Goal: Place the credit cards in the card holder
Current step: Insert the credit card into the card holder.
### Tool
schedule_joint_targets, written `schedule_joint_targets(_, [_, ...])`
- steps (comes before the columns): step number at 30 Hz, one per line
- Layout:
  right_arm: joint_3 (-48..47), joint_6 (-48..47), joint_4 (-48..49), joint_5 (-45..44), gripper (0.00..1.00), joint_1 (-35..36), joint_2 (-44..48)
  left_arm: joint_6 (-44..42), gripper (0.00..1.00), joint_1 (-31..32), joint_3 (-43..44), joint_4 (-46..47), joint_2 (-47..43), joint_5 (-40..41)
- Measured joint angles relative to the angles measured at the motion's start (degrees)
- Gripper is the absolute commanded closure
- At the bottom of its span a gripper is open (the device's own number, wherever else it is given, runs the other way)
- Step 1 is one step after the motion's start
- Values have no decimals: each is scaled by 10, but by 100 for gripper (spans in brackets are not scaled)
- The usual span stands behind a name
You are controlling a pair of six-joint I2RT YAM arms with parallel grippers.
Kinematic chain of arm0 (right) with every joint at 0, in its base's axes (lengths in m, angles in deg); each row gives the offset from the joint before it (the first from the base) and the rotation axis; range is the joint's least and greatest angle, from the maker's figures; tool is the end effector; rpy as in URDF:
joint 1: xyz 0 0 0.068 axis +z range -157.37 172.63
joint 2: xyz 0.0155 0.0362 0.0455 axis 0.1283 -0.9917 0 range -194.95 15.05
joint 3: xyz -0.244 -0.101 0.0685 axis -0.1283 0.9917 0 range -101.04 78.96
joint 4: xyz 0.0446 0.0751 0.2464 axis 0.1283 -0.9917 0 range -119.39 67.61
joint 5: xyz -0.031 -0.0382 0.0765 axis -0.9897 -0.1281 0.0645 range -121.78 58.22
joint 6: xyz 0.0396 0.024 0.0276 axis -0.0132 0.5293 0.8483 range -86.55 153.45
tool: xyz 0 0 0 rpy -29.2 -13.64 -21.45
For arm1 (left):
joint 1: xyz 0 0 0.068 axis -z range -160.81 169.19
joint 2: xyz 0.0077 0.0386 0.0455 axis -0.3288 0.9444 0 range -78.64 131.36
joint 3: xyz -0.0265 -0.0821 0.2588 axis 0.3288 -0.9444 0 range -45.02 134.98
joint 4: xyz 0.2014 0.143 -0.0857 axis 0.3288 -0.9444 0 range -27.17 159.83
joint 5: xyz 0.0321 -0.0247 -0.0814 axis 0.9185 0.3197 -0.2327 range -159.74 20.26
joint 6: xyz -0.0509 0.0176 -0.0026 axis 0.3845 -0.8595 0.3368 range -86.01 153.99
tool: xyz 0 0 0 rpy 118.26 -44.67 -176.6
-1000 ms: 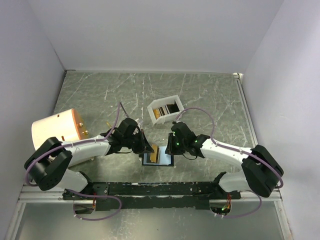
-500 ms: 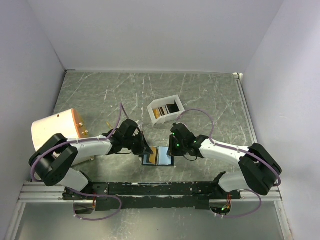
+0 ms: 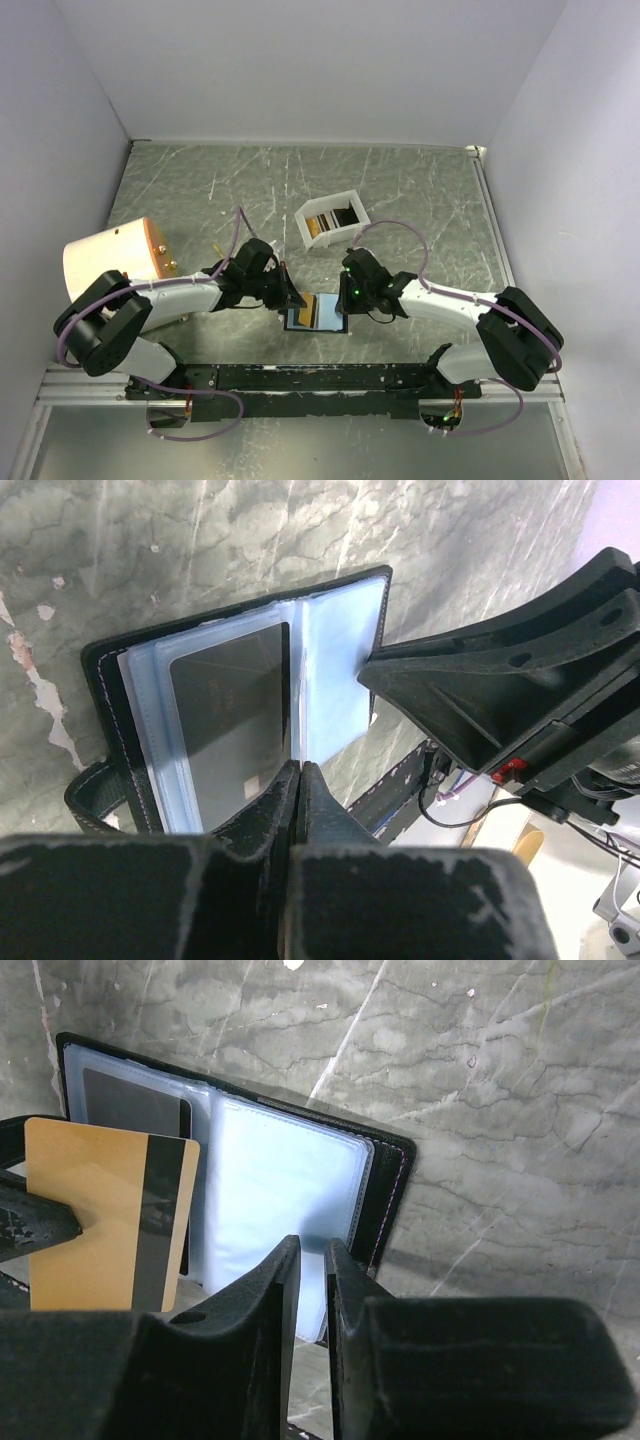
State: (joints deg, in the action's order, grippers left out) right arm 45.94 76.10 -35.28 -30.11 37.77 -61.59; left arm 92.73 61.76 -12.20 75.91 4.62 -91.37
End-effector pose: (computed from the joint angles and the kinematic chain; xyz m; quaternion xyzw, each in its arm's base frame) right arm 0.1674 0.1695 0.1533 -0.0250 0.9572 0.2098 0.1979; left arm 0.1883 -0.1908 0.1501 -0.0553 0.9066 -0.4042 0.1077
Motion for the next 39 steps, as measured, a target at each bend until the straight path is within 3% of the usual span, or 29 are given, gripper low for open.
schedule_joint_targets(39, [9,0,6,-2,85,0,7,-7,93,0,-3,53,49,-9])
